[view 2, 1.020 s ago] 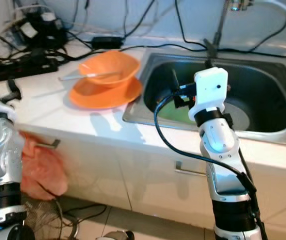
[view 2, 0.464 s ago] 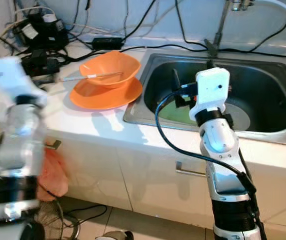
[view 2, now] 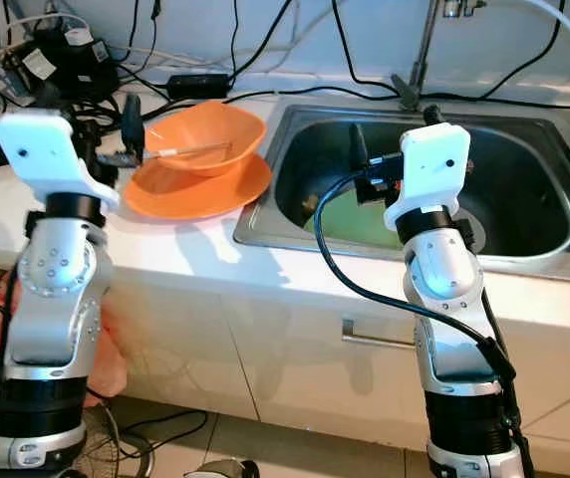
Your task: Kitchen organization
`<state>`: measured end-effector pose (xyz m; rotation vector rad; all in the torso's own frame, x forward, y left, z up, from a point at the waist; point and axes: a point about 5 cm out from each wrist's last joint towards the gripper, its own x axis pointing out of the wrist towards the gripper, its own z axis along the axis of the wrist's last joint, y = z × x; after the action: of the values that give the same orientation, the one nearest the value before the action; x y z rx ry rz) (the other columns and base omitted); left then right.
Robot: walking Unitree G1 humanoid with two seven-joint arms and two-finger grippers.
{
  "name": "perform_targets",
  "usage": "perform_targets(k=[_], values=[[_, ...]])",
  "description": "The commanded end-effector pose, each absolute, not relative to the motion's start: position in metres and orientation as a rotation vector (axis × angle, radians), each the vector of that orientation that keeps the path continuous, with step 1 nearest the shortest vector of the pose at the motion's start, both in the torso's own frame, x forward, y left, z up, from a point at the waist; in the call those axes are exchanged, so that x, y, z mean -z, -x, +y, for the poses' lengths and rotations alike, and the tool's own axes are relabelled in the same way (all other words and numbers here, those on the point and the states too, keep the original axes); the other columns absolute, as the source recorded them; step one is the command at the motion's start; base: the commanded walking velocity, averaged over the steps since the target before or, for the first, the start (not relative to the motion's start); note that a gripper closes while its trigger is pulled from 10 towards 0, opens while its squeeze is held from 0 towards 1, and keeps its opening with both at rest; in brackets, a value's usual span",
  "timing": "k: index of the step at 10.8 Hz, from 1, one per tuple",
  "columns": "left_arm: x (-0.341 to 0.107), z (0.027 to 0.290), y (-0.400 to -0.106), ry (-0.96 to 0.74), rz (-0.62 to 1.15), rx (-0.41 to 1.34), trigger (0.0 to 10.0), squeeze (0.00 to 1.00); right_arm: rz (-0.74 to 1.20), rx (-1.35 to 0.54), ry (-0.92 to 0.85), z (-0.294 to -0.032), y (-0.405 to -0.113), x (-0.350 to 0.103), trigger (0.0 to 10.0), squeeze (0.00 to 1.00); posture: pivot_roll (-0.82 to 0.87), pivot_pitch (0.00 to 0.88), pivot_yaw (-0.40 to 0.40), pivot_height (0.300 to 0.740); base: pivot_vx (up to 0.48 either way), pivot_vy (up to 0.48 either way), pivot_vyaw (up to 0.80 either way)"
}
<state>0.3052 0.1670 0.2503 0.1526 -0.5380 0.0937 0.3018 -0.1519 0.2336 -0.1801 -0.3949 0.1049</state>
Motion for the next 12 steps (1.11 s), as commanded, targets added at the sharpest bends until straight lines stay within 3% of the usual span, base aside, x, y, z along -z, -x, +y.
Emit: perform_targets(k=[1, 10, 12], values=[[-0.2693, 0.1649, -0.3024, -0.172, -0.603, -0.082, 10.0, 0.0, -0.443, -0.108, 0.181, -0.1507, -0.301, -0.2446, 10.0, 0.0, 0.11, 0.0, 0.042, 0.74, 0.0, 0.0, 0.0], [-0.2713, 0.1686, -0.303, -0.169, -0.588, -0.086, 10.0, 0.0, -0.439, -0.117, 0.175, -0.1496, -0.3015, -0.2424, 10.0, 0.0, 0.11, 0.0, 0.043, 0.74, 0.44, 0.0, 0.0], [-0.271, 0.1671, -0.2997, -0.16, -0.593, -0.086, 10.0, 0.0, -0.427, -0.118, 0.17, -0.1492, -0.3006, -0.2392, 10.0, 0.0, 0.11, 0.0, 0.044, 0.74, 0.0, 0.0, 0.0]])
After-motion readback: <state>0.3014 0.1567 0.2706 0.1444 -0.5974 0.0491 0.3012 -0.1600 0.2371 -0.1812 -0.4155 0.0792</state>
